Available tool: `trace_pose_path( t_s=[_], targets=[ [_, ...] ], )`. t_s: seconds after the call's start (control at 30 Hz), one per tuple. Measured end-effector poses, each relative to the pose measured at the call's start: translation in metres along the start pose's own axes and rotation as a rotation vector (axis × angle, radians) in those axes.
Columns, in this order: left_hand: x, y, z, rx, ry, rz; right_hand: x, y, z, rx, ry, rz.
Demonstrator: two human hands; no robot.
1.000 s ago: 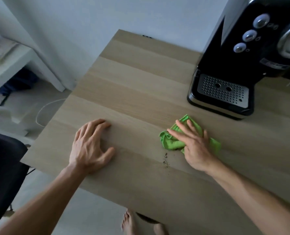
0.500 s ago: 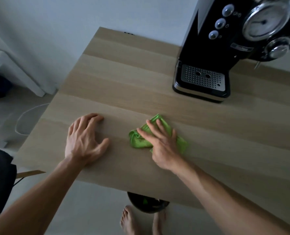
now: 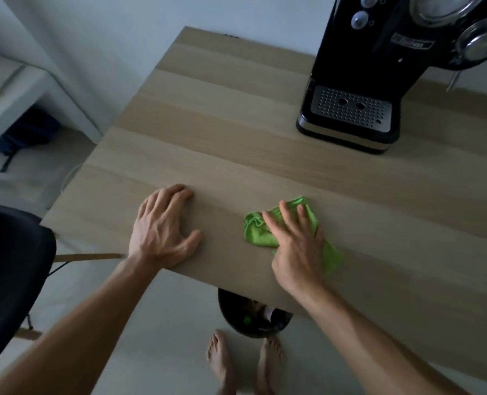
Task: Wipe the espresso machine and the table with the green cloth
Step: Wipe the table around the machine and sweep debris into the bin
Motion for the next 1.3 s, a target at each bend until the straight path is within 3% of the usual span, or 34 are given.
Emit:
trace_pose_path(
  t_s=[0.1, 0.27, 0.47, 0.63, 0.77, 0.83, 1.03, 1.13, 1.2, 1.3],
  targets=[
    [-0.011, 0.009, -0.009, -0.018, -0.043, 0.017, -0.006, -0.023, -0.012, -0.144, -0.032, 0.034],
    [-0.012, 0.013, -0.011, -0.026, -0.048, -0.021, -0.007, -0.039, -0.019, -0.1, -0.009, 0.083],
    [-0.008, 0.008, -0.008, -0.039, -0.01, -0.081, 0.008, -0.038, 0.017, -0.259, 0.052, 0.219],
    [-0.006, 0.005, -0.007, -0.041, -0.001, -0.123, 0.004, -0.072, 0.042, 0.019, -0.009, 0.081],
    [-0.004, 0.005, -0.008, -0.063, 0.008, -0.144, -0.001, -0.061, 0.022, 0.311, -0.018, 0.003],
    [-0.005, 0.006, -0.009, -0.078, -0.007, -0.139, -0.003, -0.041, 0.012, 0.338, -0.006, -0.046],
    [-0.011, 0.013, -0.011, -0.139, -0.08, -0.089, -0.001, -0.019, -0.033, 0.043, 0.19, -0.023],
    [-0.016, 0.02, -0.013, -0.208, -0.125, -0.062, -0.009, -0.035, -0.057, -0.043, 0.163, -0.007],
    [-0.018, 0.025, -0.014, -0.259, -0.147, -0.053, -0.005, -0.035, -0.062, -0.085, 0.13, 0.131],
    [-0.022, 0.036, -0.017, -0.357, -0.189, -0.042, 0.02, -0.002, -0.058, -0.252, 0.234, 0.409]
  ],
)
Point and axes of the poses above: each hand's wrist, its own z-axis towards the middle knuckle, its own x-axis out of the back of the hand, y = z × x, the point moved 9 cm from there along z, towards the middle knuckle, and after that the axes turned 15 degrees about -z, right-handed, at the moved point
